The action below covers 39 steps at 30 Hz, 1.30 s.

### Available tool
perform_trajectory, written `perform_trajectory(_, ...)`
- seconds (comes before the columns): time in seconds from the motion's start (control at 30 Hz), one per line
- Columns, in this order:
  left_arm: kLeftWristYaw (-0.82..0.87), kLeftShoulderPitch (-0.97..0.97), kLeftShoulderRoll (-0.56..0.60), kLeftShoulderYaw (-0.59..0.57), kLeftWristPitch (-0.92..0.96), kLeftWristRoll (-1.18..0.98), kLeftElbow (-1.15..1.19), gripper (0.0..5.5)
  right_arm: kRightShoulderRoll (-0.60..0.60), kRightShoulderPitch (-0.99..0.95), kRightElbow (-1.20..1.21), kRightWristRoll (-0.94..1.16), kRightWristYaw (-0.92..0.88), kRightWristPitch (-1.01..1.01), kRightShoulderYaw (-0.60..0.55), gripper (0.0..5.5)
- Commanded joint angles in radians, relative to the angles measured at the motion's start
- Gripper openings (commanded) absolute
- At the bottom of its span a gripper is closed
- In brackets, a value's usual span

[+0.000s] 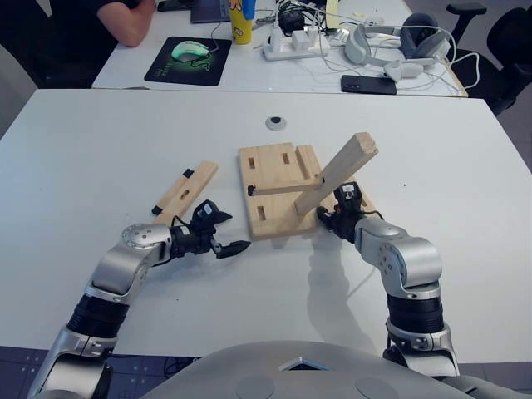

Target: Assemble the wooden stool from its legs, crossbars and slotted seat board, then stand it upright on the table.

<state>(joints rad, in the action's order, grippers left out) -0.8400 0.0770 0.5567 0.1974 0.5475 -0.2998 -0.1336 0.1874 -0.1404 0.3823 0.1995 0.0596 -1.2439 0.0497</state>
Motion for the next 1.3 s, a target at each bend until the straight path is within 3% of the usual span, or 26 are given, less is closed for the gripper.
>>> perform_trajectory(0.03, 0.063, 0.033, -0.012, -0.054, -0.111, 0.05, 0.054, 4.77, 0.011, 0.016, -0.026, -0.016, 0.001, -0.018, 0.004, 2.06)
perform_trajectory(0.27, 0.053, 0.026, 0.004, -0.094, -0.158, 0.047, 0.084, 4.77, 0.004, -0.065, -0.003, -0.012, -0.008, 0.078, -0.09, 2.06)
perform_trajectory(0.4, 0.071, 0.062, -0.008, -0.145, -0.194, 0.04, 0.12, 4.77, 0.037, -0.145, -0.026, -0.012, 0.032, 0.249, -0.131, 2.06)
perform_trajectory(0.53, 0.062, 0.128, -0.024, -0.256, -0.165, -0.065, 0.146, 4.77, -0.011, -0.228, -0.052, 0.134, 0.109, 0.326, -0.28, 2.06)
perform_trajectory(0.7, 0.009, 0.233, 0.021, -0.371, -0.092, -0.194, 0.183, 4.77, 0.087, -0.373, -0.147, 0.293, 0.256, 0.46, -0.444, 2.06)
perform_trajectory(0.87, -0.043, 0.385, 0.045, -0.46, 0.012, -0.352, 0.203, 4.77, 0.163, -0.607, -0.241, 0.606, 0.388, 0.415, -0.591, 2.06)
perform_trajectory(1.1, -0.06, 0.566, 0.07, -0.541, 0.124, -0.518, 0.205, 4.77, 0.186, -0.746, -0.132, 1.07, 0.354, 0.185, -0.533, 2.06)
perform_trajectory(1.3, -0.029, 0.714, 0.063, -0.588, 0.289, -0.754, 0.121, 4.77, 0.147, -0.644, -0.058, 1.181, 0.283, 0.163, -0.4, 2.06)
